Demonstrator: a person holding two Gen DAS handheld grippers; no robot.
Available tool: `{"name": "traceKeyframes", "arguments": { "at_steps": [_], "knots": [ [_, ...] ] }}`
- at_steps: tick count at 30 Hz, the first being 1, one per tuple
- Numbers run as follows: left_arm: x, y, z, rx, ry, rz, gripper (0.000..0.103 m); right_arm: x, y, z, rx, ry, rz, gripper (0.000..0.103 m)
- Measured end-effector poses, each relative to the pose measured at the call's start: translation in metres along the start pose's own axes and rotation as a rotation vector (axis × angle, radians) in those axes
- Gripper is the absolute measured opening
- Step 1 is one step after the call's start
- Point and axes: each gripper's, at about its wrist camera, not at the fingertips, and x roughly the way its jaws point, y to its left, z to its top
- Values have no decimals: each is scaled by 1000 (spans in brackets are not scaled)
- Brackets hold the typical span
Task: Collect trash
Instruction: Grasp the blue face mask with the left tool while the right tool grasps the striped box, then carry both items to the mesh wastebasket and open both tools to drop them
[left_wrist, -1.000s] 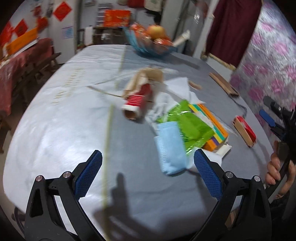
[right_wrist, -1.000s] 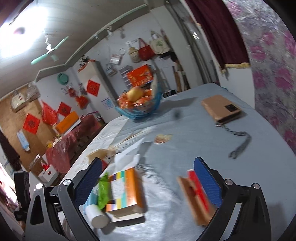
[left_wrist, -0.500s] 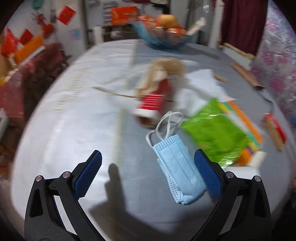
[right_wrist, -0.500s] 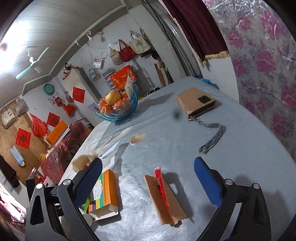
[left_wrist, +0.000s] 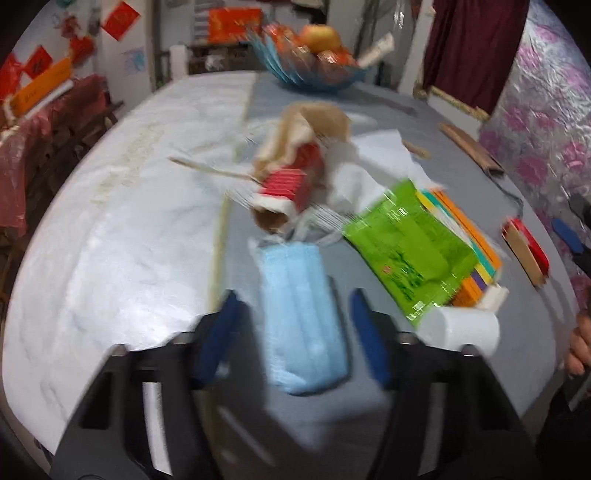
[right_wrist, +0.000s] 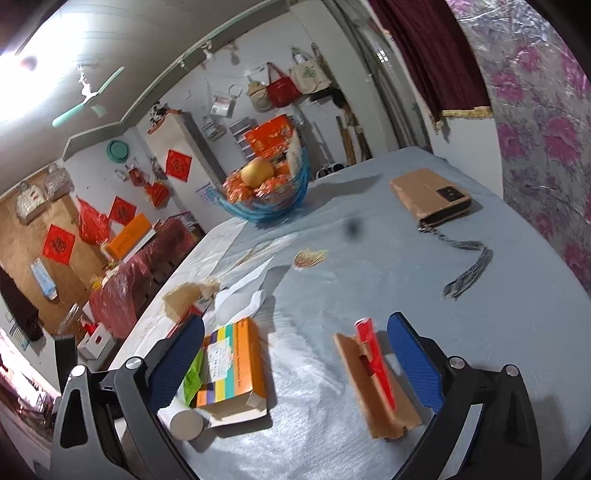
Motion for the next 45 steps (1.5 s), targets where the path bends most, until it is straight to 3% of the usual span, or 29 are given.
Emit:
{"name": "traceKeyframes", "arguments": {
  "at_steps": [1, 2, 9, 11, 14, 15, 18, 21, 25, 26, 30, 32, 35, 36, 37, 41, 45],
  "knots": [
    [-2, 7, 1, -7, -4, 22, 35, 2, 4, -2, -15, 17, 4, 97],
    [-5, 12, 1, -20, -9, 29, 34, 5, 7, -4, -30, 31, 6, 97],
    [-29, 63, -8, -134, -42, 110, 34, 43, 69, -37, -312, 198, -34, 97],
    [-34, 68, -12, -146, -47, 111, 34, 55, 86, -45, -401, 240, -76, 88],
    [-35, 70, -17, -157, -52, 94, 34, 64, 92, -48, -414, 291, -68, 85],
    [-34, 70, -18, -157, -49, 90, 34, 67, 93, -49, -417, 309, -70, 79],
    [-31, 67, -22, -147, -40, 73, 35, 74, 101, -52, -424, 350, -45, 79],
    [-27, 63, -23, -133, -36, 68, 35, 83, 115, -59, -505, 366, -78, 79],
    [-26, 59, -25, -116, -32, 68, 38, 89, 112, -56, -526, 366, -164, 77],
    [-24, 59, -25, -114, -31, 65, 40, 89, 105, -53, -507, 361, -186, 72],
    [-24, 55, -25, -105, -37, 45, 54, 82, 90, -43, -457, 311, -202, 71],
    [-22, 51, -24, -92, -42, 56, 55, 74, 89, -40, -448, 267, -205, 71],
    [-24, 57, -24, -113, -52, 44, 49, 58, 85, -29, -389, 196, -159, 71],
    [-25, 61, -24, -126, -53, 35, 36, 56, 84, -24, -373, 184, -143, 71],
    [-27, 66, -24, -141, -52, 27, 33, 53, 82, -21, -355, 170, -130, 71],
    [-49, 81, -24, -190, -104, 21, 30, 38, 77, -9, -283, 113, -57, 71],
    [-84, 95, -25, -210, -179, 54, 30, 6, 74, 7, -218, 14, 85, 71]
  ]
}}
